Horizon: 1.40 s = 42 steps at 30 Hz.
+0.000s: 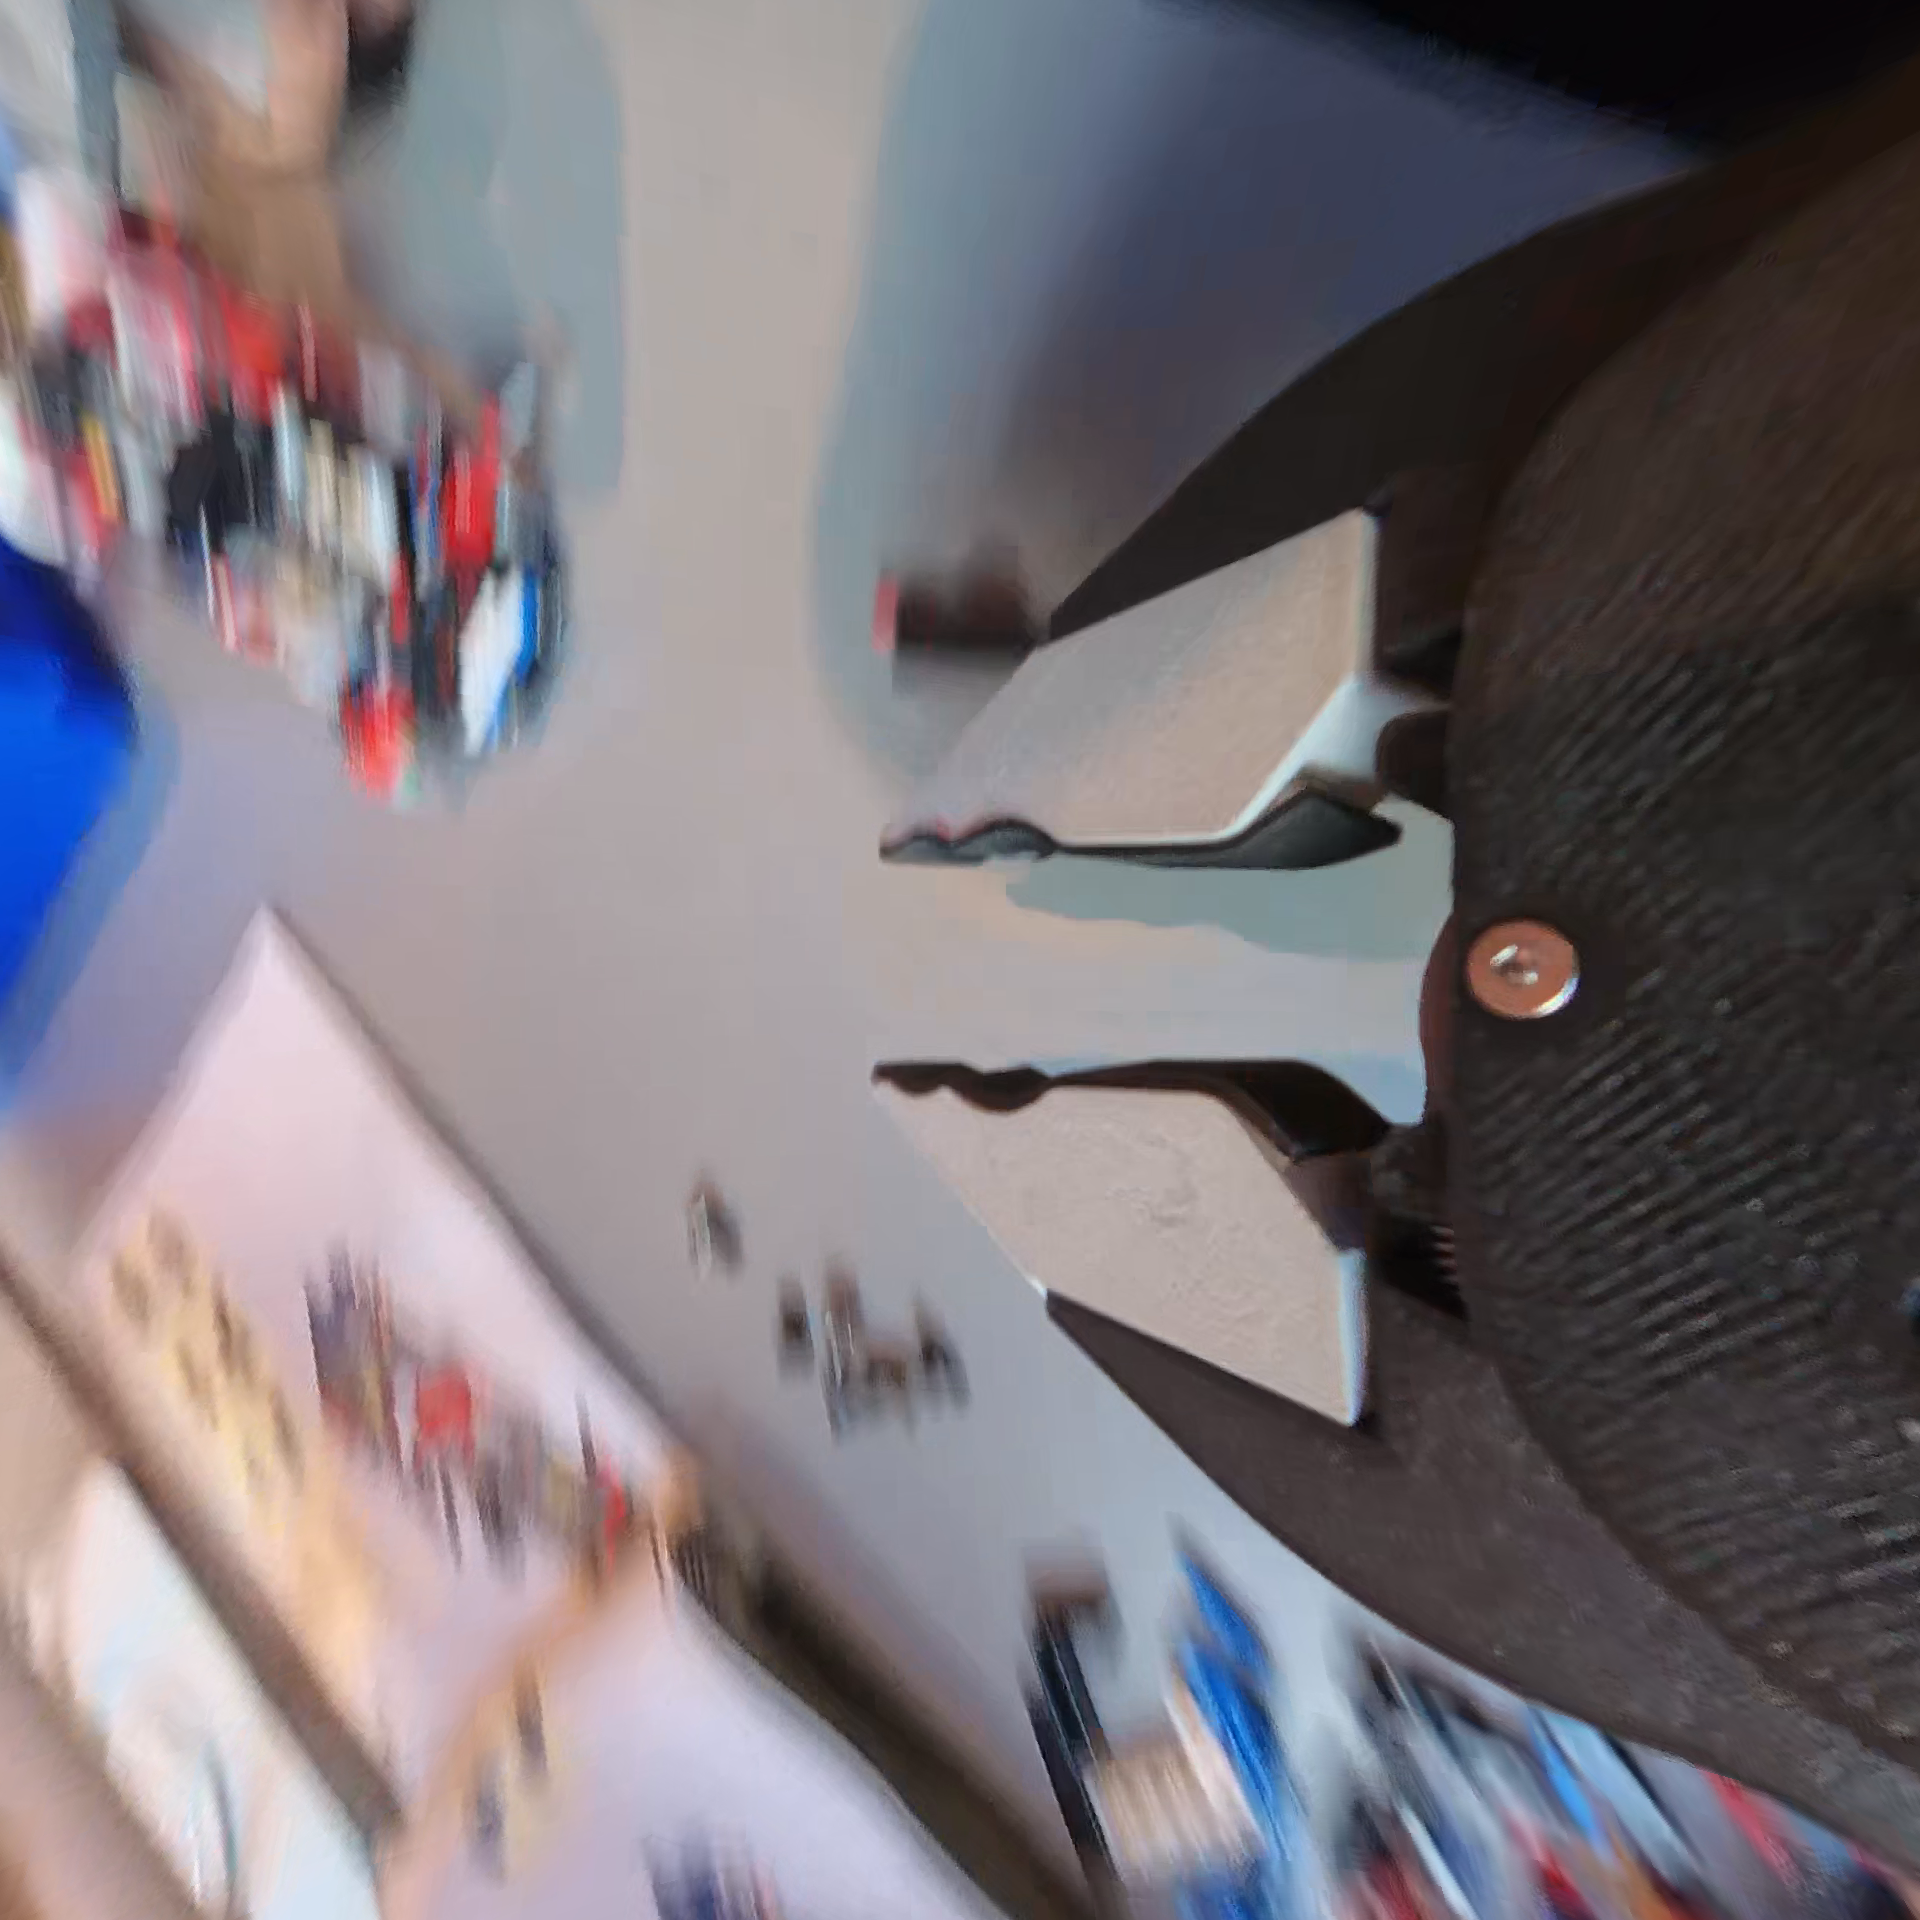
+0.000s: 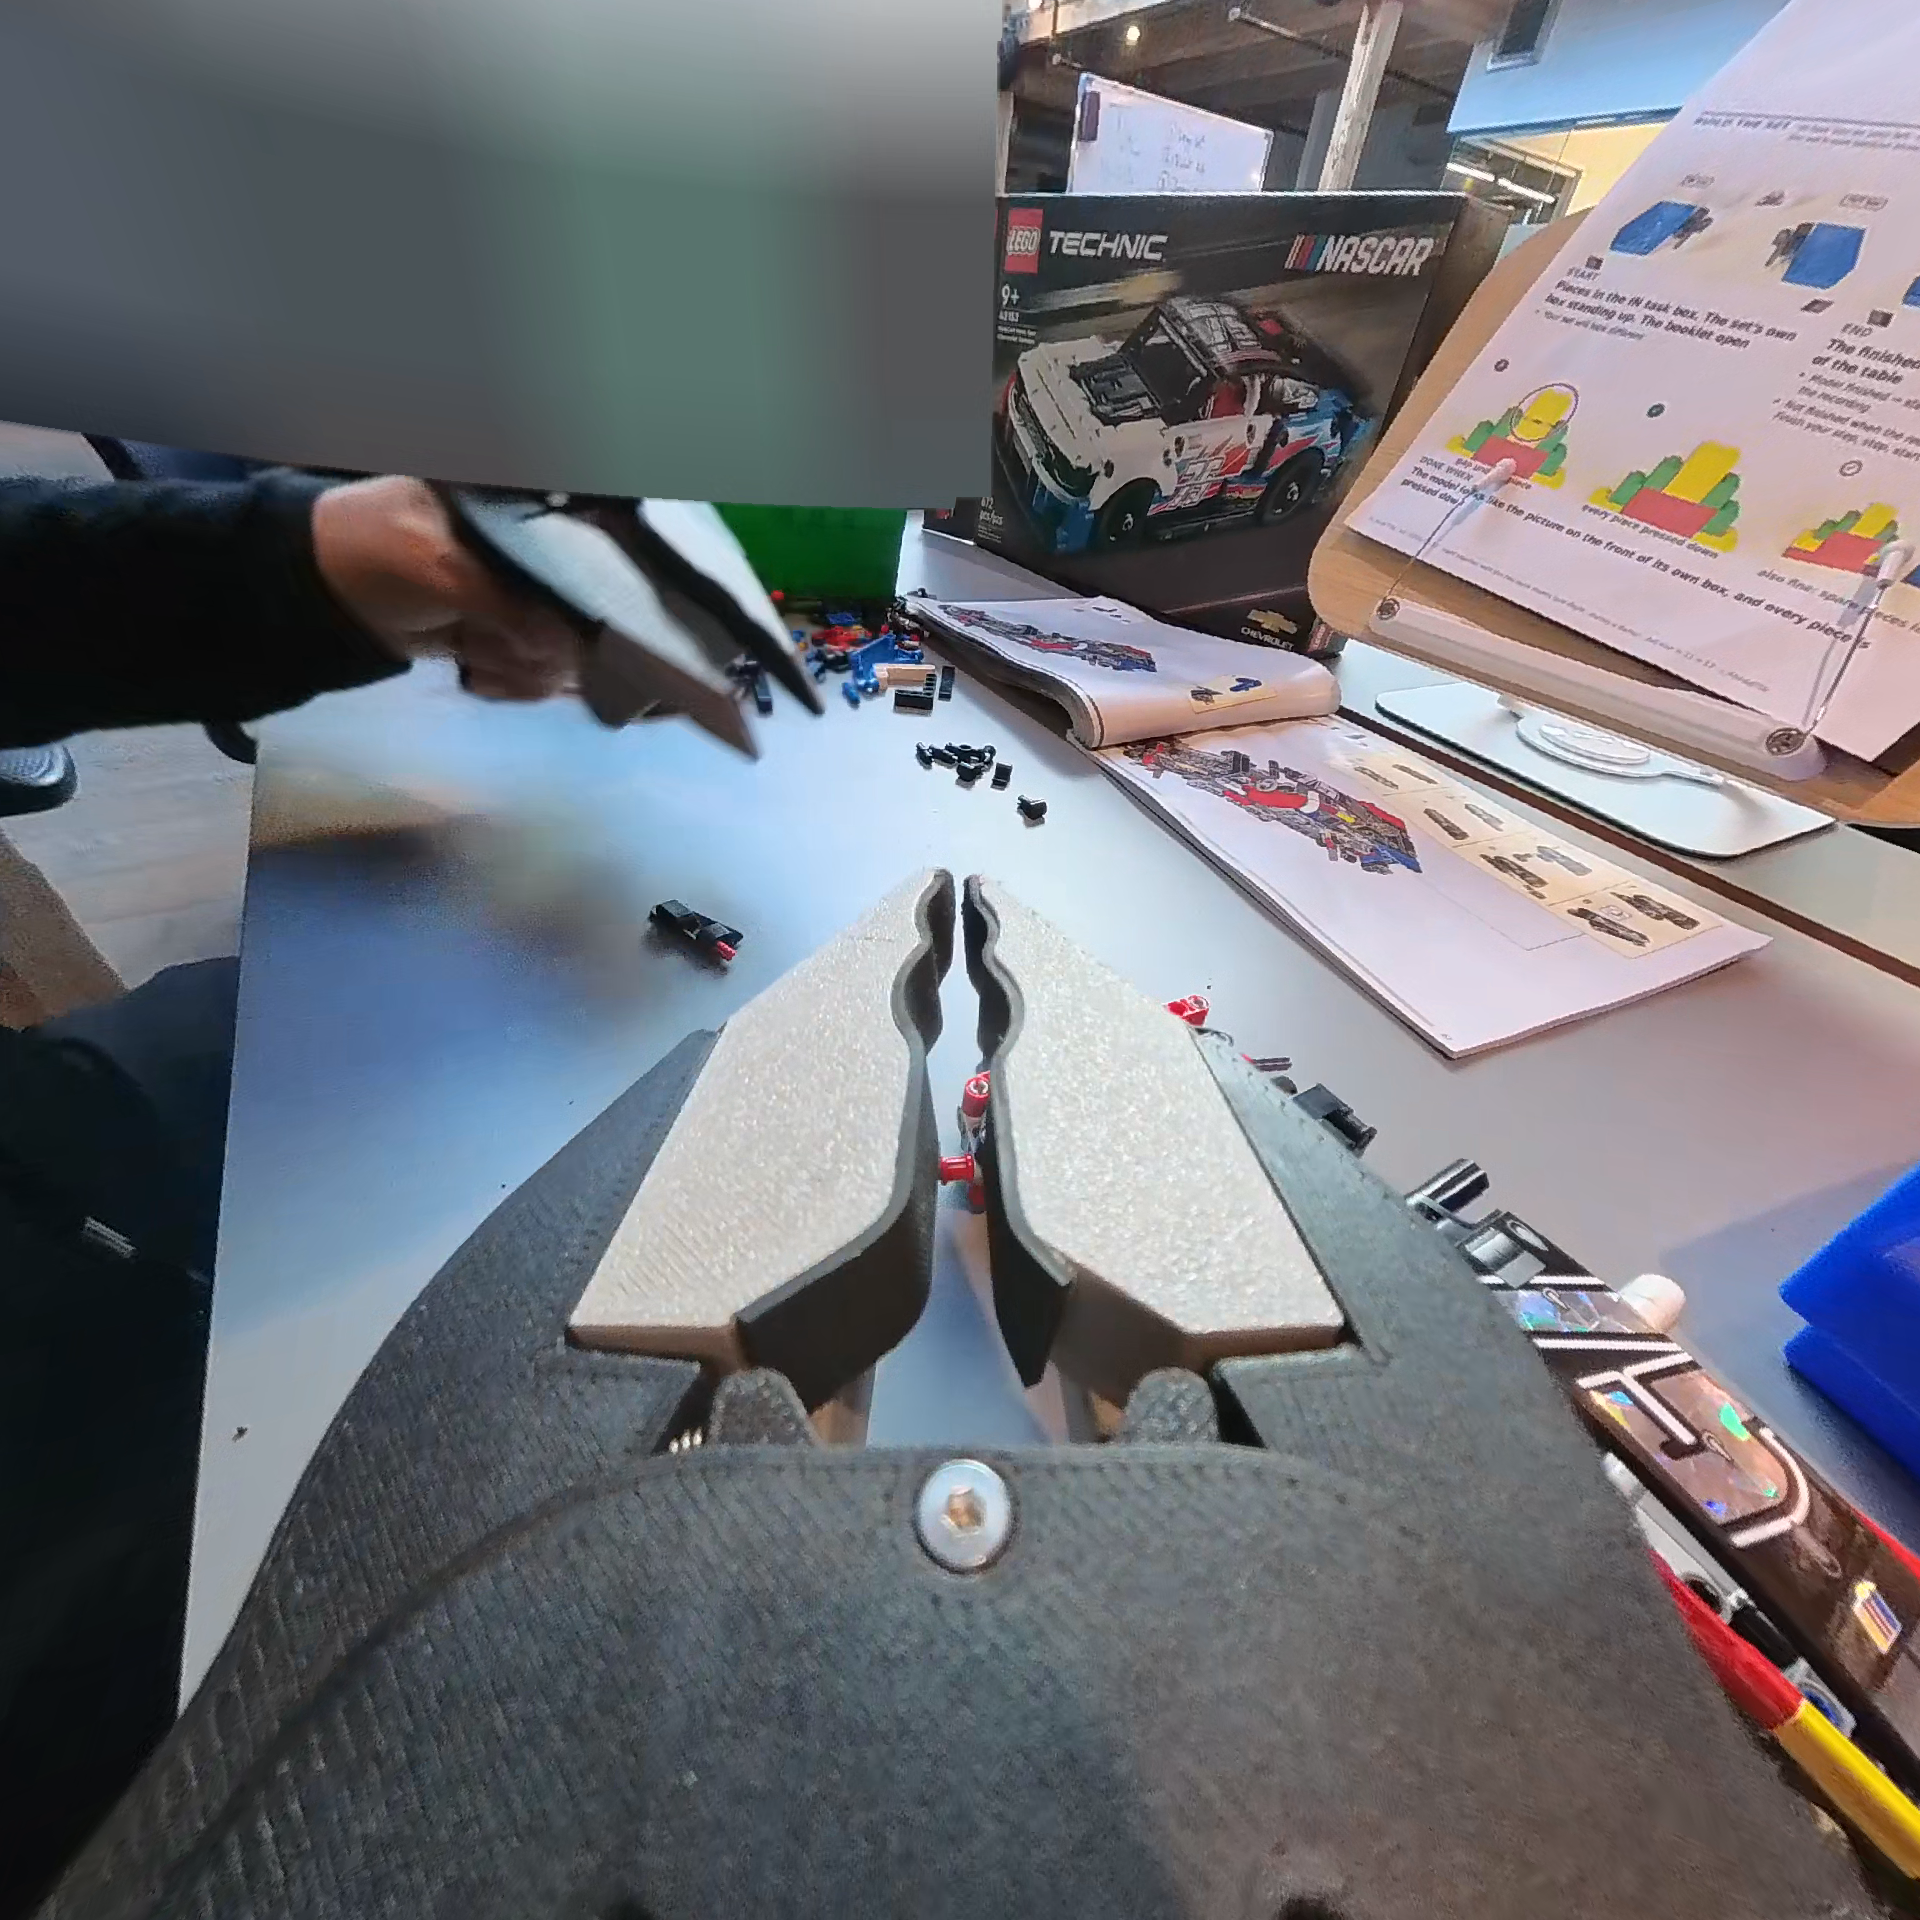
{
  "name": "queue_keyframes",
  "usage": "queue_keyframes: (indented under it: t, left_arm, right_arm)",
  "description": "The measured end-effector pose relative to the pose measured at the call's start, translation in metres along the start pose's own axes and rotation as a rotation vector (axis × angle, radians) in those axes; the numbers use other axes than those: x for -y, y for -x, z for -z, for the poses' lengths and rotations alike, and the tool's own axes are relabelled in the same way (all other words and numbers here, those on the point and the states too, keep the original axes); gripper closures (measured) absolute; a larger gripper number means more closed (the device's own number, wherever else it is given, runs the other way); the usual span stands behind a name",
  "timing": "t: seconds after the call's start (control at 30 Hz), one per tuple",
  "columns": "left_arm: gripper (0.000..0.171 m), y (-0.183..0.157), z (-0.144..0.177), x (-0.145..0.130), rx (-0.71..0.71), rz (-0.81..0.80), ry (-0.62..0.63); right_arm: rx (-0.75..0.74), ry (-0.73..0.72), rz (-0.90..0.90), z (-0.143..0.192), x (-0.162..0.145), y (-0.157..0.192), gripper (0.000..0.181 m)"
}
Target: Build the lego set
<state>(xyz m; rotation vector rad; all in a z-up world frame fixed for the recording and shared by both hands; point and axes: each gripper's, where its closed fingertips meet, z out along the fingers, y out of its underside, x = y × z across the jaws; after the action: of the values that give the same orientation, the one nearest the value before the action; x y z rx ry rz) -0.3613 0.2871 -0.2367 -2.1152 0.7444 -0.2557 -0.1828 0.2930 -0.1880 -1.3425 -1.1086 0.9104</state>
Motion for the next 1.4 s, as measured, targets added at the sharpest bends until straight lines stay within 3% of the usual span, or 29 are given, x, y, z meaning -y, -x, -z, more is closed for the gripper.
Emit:
queue_keyframes:
  t: [0.07, 0.13, 0.23, 0.37, 0.53, 0.67, 0.87, 1.13, 1.23, 1.4]
  left_arm:
    - [0.142, 0.047, -0.002, -0.006, 0.139, 0.02, 0.105]
    - [0.143, 0.072, -0.011, -0.015, 0.162, -0.005, 0.2]
    - [0.153, 0.088, -0.025, -0.023, 0.112, -0.104, 0.275]
    - [0.161, 0.091, -0.044, -0.002, -0.002, -0.082, 0.257]
    - [0.162, 0.129, -0.055, -0.013, 0.053, -0.09, 0.402]
    - [0.162, 0.119, -0.061, -0.016, -0.045, -0.01, 0.409]
    - [0.161, 0.112, -0.07, -0.025, -0.06, -0.031, 0.463]
    - [0.156, 0.111, -0.065, -0.018, -0.047, -0.023, 0.436]
    - [0.159, 0.09, -0.061, -0.014, -0.132, -0.086, 0.424]
    - [0.162, 0.084, -0.067, -0.024, -0.163, -0.171, 0.483]
  right_arm:
    - [-0.004, 0.006, -0.004, -0.001, -0.001, -0.001, 0.181]
    - [-0.007, 0.009, -0.008, -0.001, -0.002, -0.001, 0.181]
    - [-0.007, 0.012, -0.024, 0.0, -0.003, -0.002, 0.181]
    - [0.004, 0.013, -0.042, 0.0, -0.004, -0.003, 0.181]
    - [0.009, 0.013, -0.045, 0.0, -0.004, -0.002, 0.181]
    - [0.016, 0.005, -0.062, 0.001, -0.003, -0.003, 0.181]
    - [0.019, 0.004, -0.068, 0.001, -0.003, -0.003, 0.181]
    - [0.01, 0.009, -0.077, 0.003, -0.004, -0.005, 0.181]
    - [0.011, 0.01, -0.075, 0.003, -0.004, -0.005, 0.181]
    - [0.01, 0.01, -0.075, 0.003, -0.004, -0.006, 0.181]
